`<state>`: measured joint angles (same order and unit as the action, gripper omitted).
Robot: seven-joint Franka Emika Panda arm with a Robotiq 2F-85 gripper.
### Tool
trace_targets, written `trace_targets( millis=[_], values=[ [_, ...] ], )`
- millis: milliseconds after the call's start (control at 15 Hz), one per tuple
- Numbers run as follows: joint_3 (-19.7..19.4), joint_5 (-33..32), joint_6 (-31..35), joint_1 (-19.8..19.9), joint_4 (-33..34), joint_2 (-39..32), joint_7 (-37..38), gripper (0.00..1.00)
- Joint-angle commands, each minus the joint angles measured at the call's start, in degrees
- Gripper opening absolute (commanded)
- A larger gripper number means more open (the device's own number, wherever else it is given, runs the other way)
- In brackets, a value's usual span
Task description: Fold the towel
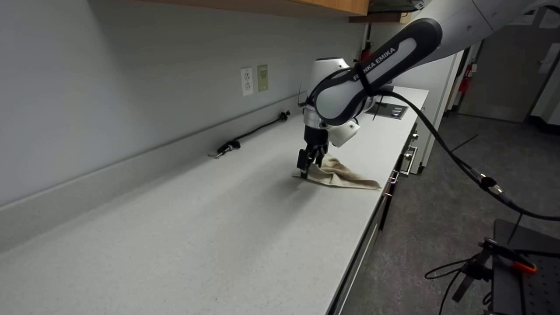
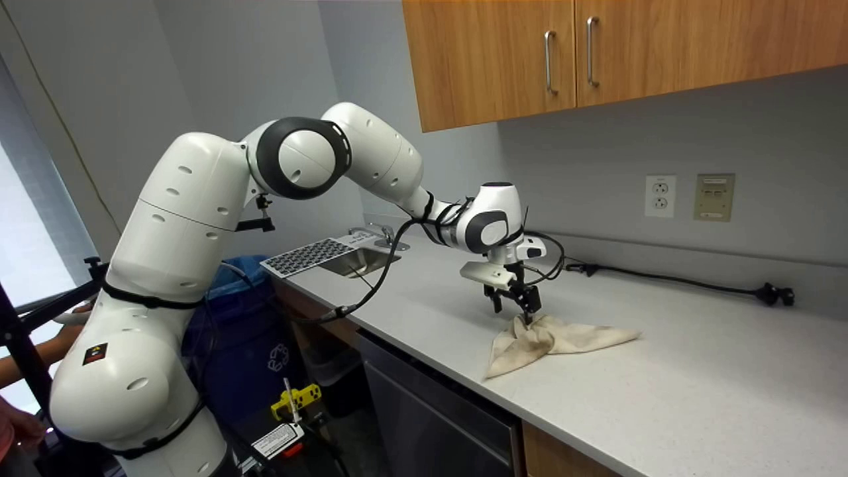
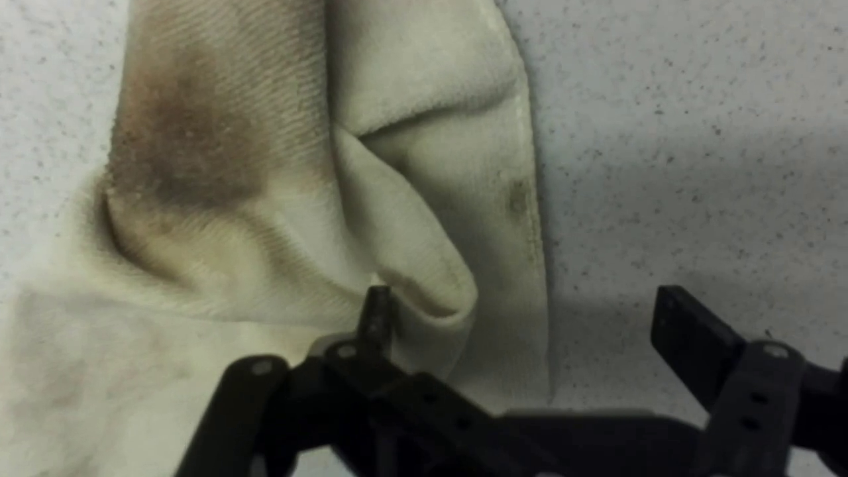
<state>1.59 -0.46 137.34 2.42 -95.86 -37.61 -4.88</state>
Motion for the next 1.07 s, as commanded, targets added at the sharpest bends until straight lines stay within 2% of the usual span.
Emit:
trace_targets(
  millis=[0, 267, 667, 1000],
  values=[
    [3.31, 4.08, -3.36, 1.63, 3.15, -1.67, -4.02, 1.00],
    [4.47, 4.32, -4.78, 0.59, 2.73, -1.67, -4.95, 1.00],
    [3.74, 1.61, -3.42, -1.73, 2.01, -1.33, -4.95, 1.00],
    [0.85, -1.62, -1.69, -2.61, 0.04, -0.22, -3.28, 1.00]
  ],
)
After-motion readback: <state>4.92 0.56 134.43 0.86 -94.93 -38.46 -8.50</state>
